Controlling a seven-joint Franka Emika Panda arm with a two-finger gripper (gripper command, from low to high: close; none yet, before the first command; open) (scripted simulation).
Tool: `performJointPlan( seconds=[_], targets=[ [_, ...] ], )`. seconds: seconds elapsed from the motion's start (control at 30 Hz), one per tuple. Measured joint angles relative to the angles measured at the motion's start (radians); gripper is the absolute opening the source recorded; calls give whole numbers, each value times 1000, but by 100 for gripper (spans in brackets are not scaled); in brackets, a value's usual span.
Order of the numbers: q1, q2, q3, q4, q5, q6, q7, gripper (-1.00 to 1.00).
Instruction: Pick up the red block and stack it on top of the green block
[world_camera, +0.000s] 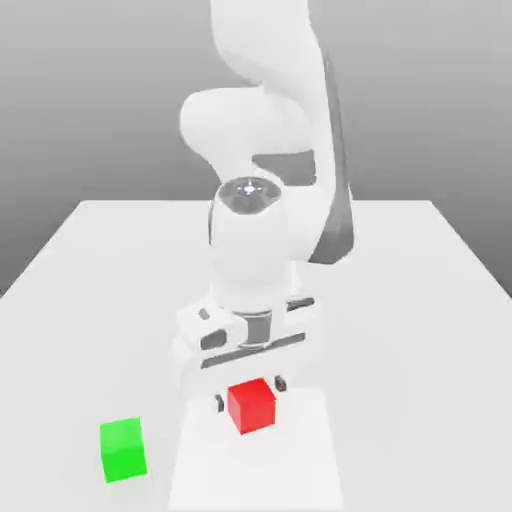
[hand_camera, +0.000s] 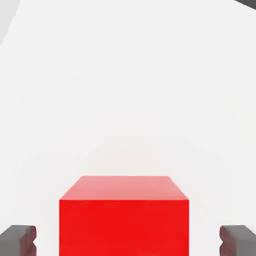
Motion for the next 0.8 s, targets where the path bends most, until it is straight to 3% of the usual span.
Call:
performJointPlan(
  seconds=[0.17, 0.43, 0.8],
  targets=[
    [-8, 8, 8, 1, 0, 6, 0, -100],
    [-4, -226, -35, -24, -108, -201, 99, -100],
    [-172, -174, -112, 171, -104, -344, 529, -100]
  ],
)
